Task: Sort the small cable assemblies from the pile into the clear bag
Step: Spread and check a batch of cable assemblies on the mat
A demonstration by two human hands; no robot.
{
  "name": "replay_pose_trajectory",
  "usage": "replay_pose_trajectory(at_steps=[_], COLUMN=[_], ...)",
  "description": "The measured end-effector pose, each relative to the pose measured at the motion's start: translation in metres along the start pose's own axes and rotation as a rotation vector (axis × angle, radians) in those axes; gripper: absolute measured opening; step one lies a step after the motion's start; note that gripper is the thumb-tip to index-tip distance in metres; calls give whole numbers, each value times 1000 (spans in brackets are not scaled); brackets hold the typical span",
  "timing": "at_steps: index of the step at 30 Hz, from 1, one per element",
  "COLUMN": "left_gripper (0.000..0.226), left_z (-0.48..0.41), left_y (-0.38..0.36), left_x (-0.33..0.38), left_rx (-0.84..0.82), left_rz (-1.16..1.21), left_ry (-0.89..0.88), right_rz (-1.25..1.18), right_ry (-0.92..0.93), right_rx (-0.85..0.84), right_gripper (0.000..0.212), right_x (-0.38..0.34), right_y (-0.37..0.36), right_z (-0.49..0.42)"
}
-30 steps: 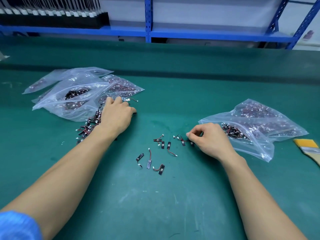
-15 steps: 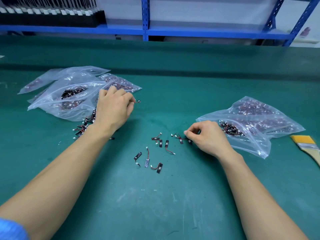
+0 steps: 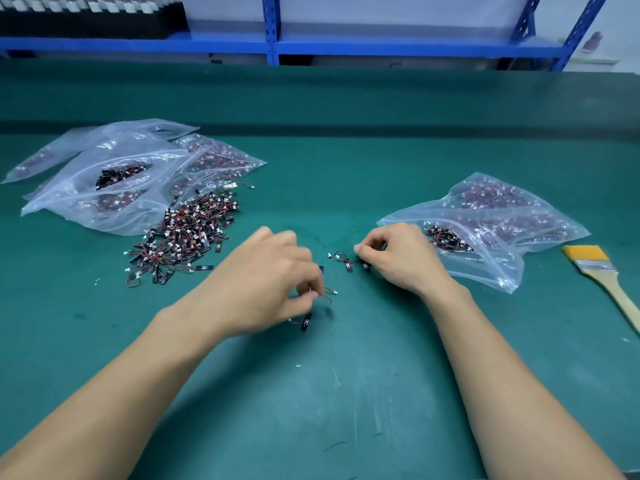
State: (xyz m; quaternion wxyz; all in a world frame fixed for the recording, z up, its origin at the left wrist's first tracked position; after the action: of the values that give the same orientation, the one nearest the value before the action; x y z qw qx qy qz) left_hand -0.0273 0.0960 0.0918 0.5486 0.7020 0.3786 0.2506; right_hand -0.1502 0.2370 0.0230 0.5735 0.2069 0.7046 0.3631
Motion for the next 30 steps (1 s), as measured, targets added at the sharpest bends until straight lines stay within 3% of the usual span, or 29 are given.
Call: replay_pose_trajectory(at_steps=[6, 14, 19, 25, 30], left_gripper=[21, 8, 24, 11, 17], left_z=[-3, -15, -28, -4, 26], left_y=[-26, -23, -45, -32, -45], left_x=[3, -5, 7, -55, -110], left_rx=[-190, -43, -150, 82, 227], left_rz=[138, 590, 462, 477, 512], left_ry=[28, 228, 209, 375, 570], right_rz=[-8, -9, -33, -43, -51], right_ry=[0, 2, -2, -9, 19], right_rx=[-10, -13, -22, -16, -34], right_gripper=[23, 21, 21, 23, 12], right_x=[0, -1, 1, 4, 5], right_y=[0, -1, -2, -3, -2], right_z=[0, 0, -1, -2, -3])
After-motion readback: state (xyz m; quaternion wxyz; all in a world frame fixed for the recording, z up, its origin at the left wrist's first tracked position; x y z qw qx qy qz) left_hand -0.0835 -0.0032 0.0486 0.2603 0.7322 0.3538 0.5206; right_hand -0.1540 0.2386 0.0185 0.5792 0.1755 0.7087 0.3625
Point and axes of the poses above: each hand's wrist, its own z-axis away from the middle knuckle, its own y-axis out of the back of the hand, x = y × z, the point moved 10 cm from there along -z, towards the middle knuckle, and after that the axes turned 8 degrees about -z, right-handed, at the moved point
